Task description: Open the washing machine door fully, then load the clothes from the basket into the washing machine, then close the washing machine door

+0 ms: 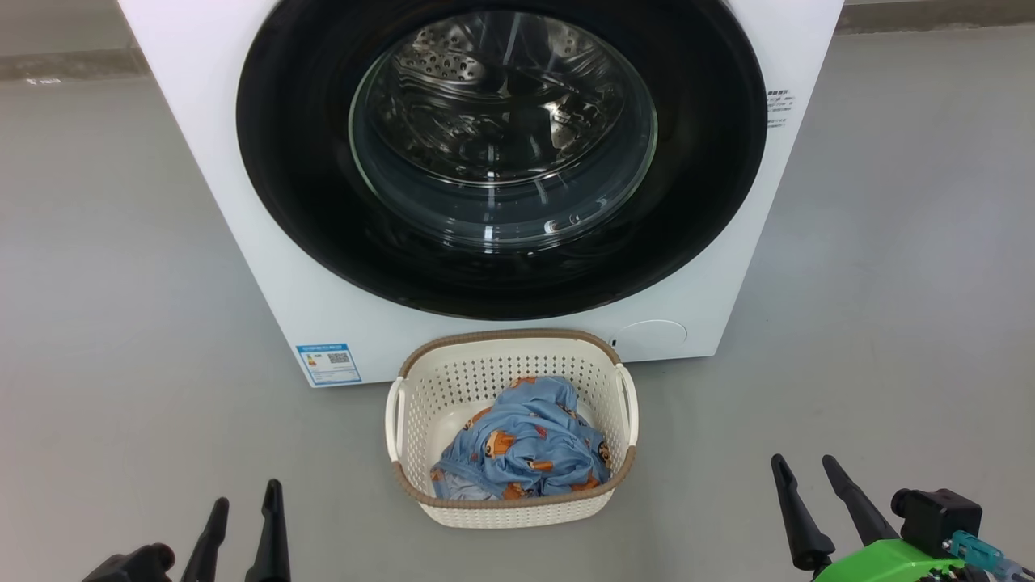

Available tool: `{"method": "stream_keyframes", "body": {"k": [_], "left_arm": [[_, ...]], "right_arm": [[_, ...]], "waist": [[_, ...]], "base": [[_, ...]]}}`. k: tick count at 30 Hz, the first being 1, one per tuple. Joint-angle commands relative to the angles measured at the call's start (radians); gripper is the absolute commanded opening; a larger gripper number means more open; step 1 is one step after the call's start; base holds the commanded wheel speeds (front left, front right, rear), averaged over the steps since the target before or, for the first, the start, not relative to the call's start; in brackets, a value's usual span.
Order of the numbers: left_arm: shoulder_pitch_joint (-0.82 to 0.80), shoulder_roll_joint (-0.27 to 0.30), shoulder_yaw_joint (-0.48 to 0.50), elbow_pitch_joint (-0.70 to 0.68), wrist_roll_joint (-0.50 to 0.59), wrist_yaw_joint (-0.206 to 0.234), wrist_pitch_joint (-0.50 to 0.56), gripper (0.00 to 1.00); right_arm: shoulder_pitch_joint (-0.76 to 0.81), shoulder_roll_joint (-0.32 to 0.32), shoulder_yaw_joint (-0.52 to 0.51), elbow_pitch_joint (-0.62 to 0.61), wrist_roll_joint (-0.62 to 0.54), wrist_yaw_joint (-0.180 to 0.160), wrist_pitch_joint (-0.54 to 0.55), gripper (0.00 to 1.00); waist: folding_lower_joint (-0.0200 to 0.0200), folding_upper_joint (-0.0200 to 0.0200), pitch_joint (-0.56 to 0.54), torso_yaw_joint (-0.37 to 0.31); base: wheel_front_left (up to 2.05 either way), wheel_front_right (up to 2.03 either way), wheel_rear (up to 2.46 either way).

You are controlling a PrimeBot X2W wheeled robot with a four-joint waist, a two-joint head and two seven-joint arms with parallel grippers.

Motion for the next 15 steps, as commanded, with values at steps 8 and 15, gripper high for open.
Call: {"method": "stream_keyframes", "body": {"k": [8, 15], "left_arm": [[-0.011, 0.024, 0.018, -0.062, 0.136, -0.001, -0.037, 1.00], [-0.006, 0.032, 0.015, -0.073, 0.213, -0.002, -0.055, 1.00]], "right_arm": [[-0.017, -0.004, 0.012, -0.049, -0.133, 0.001, -0.036, 1.00], [-0.012, 0.001, 0.005, -0.052, -0.186, 0.001, -0.054, 1.00]], "waist": [[0.0000, 0.0000, -0.004, 0.000], [0.0000, 0.0000, -0.006, -0.001]], "base": [[0.00, 0.00, 0.00], [0.00, 0.00, 0.00]]}}
